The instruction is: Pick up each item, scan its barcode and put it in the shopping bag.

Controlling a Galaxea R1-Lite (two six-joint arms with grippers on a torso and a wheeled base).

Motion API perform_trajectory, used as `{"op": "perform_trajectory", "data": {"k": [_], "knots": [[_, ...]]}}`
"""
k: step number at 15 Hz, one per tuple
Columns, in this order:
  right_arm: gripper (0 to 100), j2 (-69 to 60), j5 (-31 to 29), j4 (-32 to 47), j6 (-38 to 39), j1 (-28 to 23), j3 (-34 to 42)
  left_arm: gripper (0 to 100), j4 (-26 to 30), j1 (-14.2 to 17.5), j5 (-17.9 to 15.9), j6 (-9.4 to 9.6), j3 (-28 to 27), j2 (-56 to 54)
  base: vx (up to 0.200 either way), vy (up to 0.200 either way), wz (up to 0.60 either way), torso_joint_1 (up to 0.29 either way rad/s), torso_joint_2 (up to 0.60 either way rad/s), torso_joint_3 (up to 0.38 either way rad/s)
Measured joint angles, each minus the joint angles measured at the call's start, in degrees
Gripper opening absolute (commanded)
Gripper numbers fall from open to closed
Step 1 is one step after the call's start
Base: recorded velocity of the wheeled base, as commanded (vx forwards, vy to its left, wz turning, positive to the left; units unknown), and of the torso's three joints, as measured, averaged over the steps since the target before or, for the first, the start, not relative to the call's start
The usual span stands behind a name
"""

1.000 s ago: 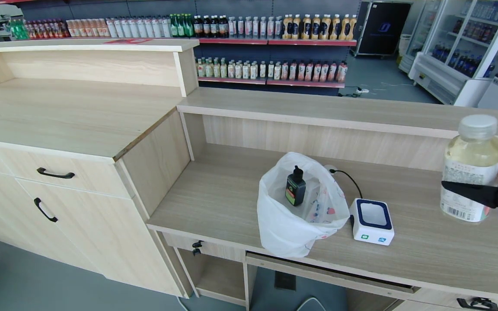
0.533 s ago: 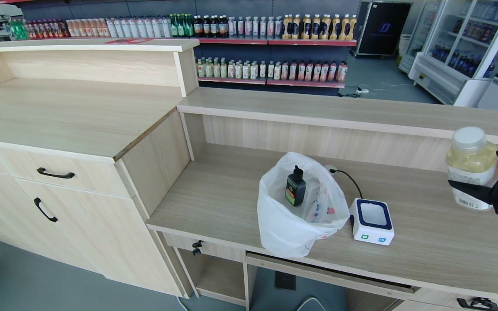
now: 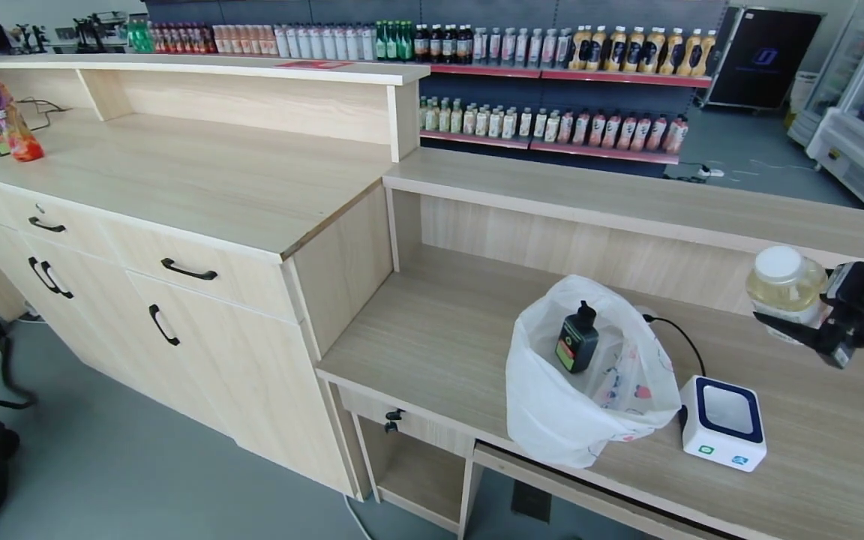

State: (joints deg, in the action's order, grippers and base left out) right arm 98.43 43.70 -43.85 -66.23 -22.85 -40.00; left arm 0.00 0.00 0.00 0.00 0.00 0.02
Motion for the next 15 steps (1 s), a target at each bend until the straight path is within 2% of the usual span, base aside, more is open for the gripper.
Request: {"op": "perform_trajectory", "data": {"k": [1,4,9,13,15], "knots": [[0,2.1,3.7,-2.2,-1.8,0.0,0.2,100,0.0,0.0,0.0,0.0,0.0,0.0,0.0,0.0,0.0,0.0,0.0,0.0],[0,7.1,9.7,-4.0,-8.2,-2.7,0.3,100,0.0,0.0,0.0,0.0,0.0,0.0,0.0,0.0,0.0,0.0,0.0,0.0],[0,11.6,16.3,-4.0,-11.2,-7.1,0.0,100,0.0,0.0,0.0,0.0,0.0,0.0,0.0,0.0,0.0,0.0,0.0,0.0],[0,14.3,23.1,-4.1,-12.0,-8.4,-1.5,100,0.0,0.0,0.0,0.0,0.0,0.0,0.0,0.0,0.0,0.0,0.0,0.0],[0,15.4,24.5,-4.1,-14.1,-9.2,-1.9,100,0.0,0.0,0.0,0.0,0.0,0.0,0.0,0.0,0.0,0.0,0.0,0.0]]}}
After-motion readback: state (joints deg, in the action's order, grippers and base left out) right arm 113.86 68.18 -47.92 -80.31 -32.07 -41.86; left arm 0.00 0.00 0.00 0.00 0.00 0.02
